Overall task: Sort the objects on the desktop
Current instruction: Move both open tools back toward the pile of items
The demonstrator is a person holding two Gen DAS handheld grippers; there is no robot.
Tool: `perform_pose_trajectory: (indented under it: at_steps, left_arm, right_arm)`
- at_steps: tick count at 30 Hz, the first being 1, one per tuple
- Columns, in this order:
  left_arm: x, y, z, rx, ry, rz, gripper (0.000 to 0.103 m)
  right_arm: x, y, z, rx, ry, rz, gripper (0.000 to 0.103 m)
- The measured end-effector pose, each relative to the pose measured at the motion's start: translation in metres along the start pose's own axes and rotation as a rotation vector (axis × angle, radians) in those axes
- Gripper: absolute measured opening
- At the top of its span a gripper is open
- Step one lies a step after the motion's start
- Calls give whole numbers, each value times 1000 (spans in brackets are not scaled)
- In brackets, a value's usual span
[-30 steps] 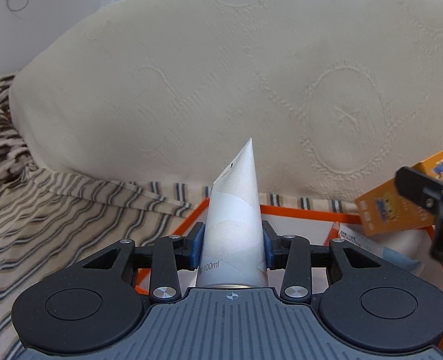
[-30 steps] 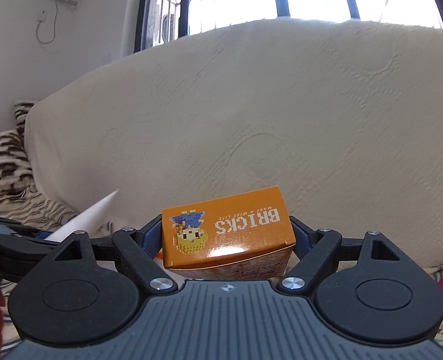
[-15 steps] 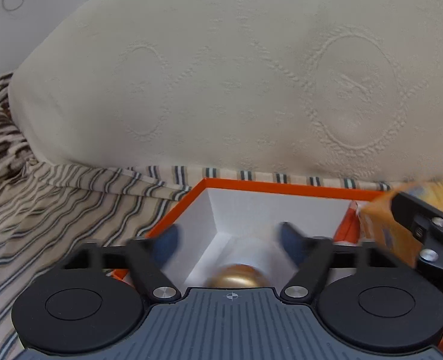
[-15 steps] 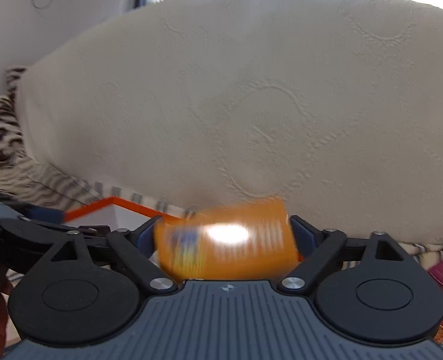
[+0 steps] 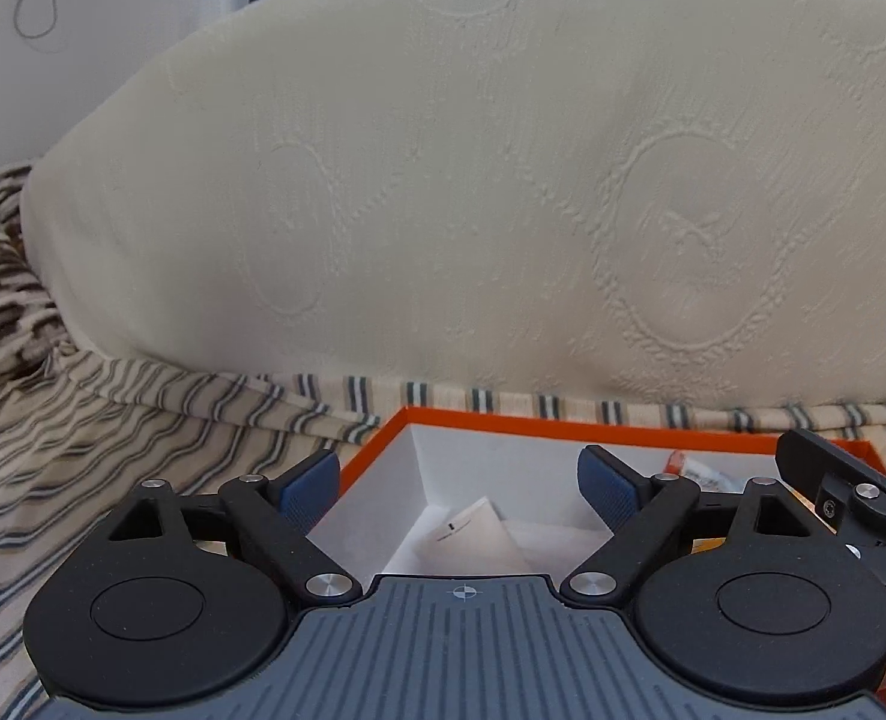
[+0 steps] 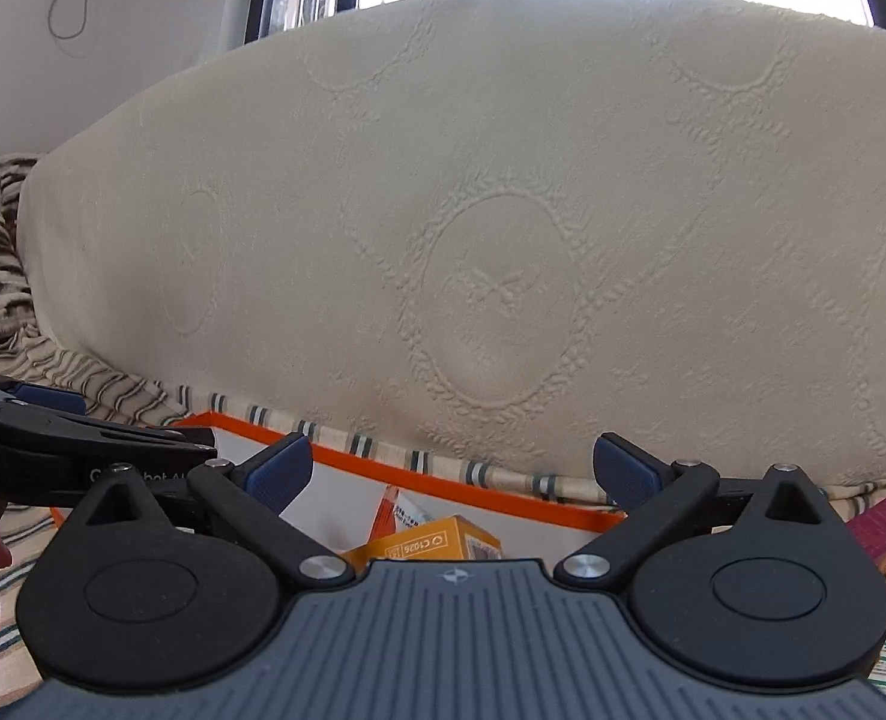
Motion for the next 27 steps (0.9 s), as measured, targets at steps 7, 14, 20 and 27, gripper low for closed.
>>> perform_pose_trajectory:
  at_steps: [7,14,20,27]
  left_arm:
    - [-3,-39,17,43,-5,52,95]
    - [9,-81,61,137,37,65,95]
    - [31,-114,112,231,93,49,95]
    - [62,-146,165,308,139,3,95]
  right_arm:
    - [-3,-36,24,55,42,52,100]
    - [12,-88,75,150,82,60,100]
    - [34,-137,134,278,147,25,100]
    - [66,-173,171,375,140,-37,100]
Point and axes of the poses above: each gripper's, at about its wrist camera, not at the fingertips, and y roughly the way its jaws point, z to its right, x to its underside, the point moved 2 cm from there along y, roughly the way its jaws point
